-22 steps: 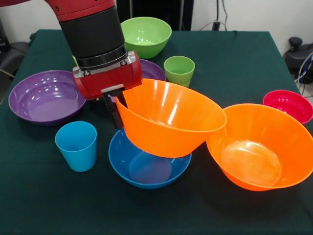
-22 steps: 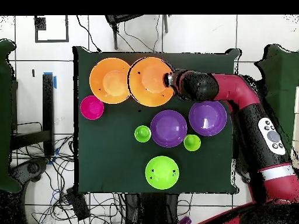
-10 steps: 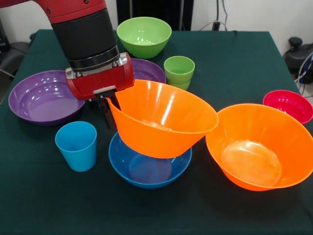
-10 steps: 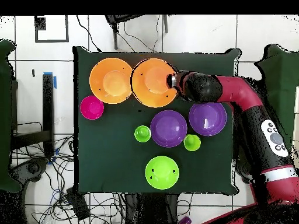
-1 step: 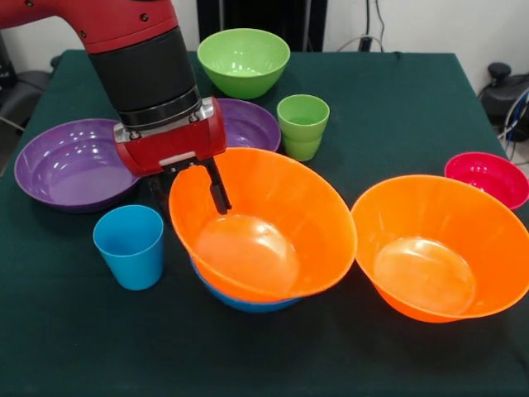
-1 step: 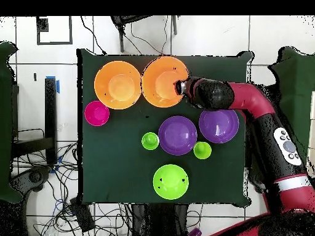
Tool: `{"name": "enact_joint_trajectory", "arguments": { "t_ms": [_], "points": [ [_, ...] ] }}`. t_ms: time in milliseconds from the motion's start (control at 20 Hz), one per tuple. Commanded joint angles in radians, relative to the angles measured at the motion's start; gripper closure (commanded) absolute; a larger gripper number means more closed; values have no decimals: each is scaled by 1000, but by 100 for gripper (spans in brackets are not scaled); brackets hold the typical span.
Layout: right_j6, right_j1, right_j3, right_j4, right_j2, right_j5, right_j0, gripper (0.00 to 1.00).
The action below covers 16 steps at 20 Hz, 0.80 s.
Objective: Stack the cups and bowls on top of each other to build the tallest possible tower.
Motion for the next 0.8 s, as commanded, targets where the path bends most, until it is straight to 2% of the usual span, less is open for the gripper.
{"name": "enact_joint_trajectory", "arguments": {
  "t_ms": [50,300,600,800],
  "points": [
    [-288,53,-30,-52,1,24,17,0],
    [-278,57,-19,-54,23,-23,10,0],
    [-249,39,-4,-44,19,-14,7,0],
    [-231,-72,75,13,52,49,-26,0]
  ]
}}
